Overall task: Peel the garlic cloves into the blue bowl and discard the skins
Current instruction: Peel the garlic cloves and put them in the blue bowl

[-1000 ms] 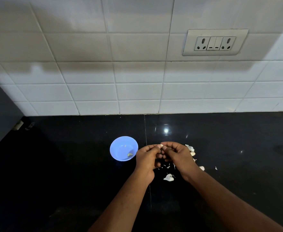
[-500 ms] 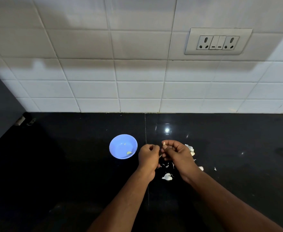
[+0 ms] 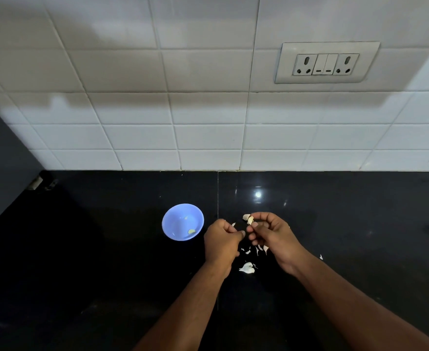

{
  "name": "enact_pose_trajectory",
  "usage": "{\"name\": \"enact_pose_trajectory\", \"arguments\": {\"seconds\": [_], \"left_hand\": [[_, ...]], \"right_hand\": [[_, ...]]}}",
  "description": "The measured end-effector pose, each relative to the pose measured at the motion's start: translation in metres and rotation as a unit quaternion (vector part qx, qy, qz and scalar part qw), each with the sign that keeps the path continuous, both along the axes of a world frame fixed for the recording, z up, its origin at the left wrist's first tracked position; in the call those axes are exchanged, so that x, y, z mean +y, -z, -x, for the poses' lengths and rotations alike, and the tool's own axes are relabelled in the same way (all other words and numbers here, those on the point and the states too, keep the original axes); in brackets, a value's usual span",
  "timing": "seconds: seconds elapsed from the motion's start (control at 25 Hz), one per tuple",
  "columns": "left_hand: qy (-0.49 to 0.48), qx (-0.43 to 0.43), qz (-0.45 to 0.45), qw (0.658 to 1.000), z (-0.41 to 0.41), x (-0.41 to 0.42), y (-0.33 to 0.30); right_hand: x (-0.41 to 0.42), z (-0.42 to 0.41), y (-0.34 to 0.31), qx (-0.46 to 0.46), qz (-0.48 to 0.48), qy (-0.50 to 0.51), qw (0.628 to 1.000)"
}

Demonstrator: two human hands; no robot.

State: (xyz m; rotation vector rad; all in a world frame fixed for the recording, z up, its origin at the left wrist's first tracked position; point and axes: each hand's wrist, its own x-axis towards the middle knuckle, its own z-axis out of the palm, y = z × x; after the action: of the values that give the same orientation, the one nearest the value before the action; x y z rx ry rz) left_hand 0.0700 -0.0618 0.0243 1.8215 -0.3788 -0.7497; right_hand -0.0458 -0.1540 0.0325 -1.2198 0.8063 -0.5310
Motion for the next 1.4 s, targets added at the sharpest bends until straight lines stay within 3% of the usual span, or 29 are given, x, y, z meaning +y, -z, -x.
{"name": "enact_pose_trajectory", "arguments": {"seconds": [0.16,0.44,0.72,0.96,1.08,1.24,1.4], "left_hand": [[0.003,0.075,0.079,0.994,0.005,-0.003,-0.010],[-0.001,0.050,0.081,0.995,0.017,-0.007,-0.011],[-0.020,-0.055,0.046,0.997,0.033,-0.011,-0.003],[0.007,-0.157,0.032,0.987,0.031,-0.014,-0.003],[-0.007,-0.112,0.042,0.993,0.030,-0.017,0.002],[-0.049,0.044,0.094,0.993,0.034,-0.018,0.002],[-0.084,0.161,0.138,0.974,0.036,-0.017,0.009]], "right_hand": [[-0.003,0.004,-0.009,0.047,0.044,-0.061,0.996],[-0.016,0.016,-0.013,0.087,0.097,-0.136,0.982],[-0.029,0.020,-0.010,0.195,0.198,-0.173,0.945],[-0.030,0.020,-0.012,0.174,0.209,-0.157,0.950],[-0.029,0.020,-0.016,0.171,0.208,-0.145,0.952],[-0.025,0.016,-0.015,0.172,0.198,-0.127,0.957],[-0.018,0.009,-0.013,0.152,0.091,-0.098,0.979]]}}
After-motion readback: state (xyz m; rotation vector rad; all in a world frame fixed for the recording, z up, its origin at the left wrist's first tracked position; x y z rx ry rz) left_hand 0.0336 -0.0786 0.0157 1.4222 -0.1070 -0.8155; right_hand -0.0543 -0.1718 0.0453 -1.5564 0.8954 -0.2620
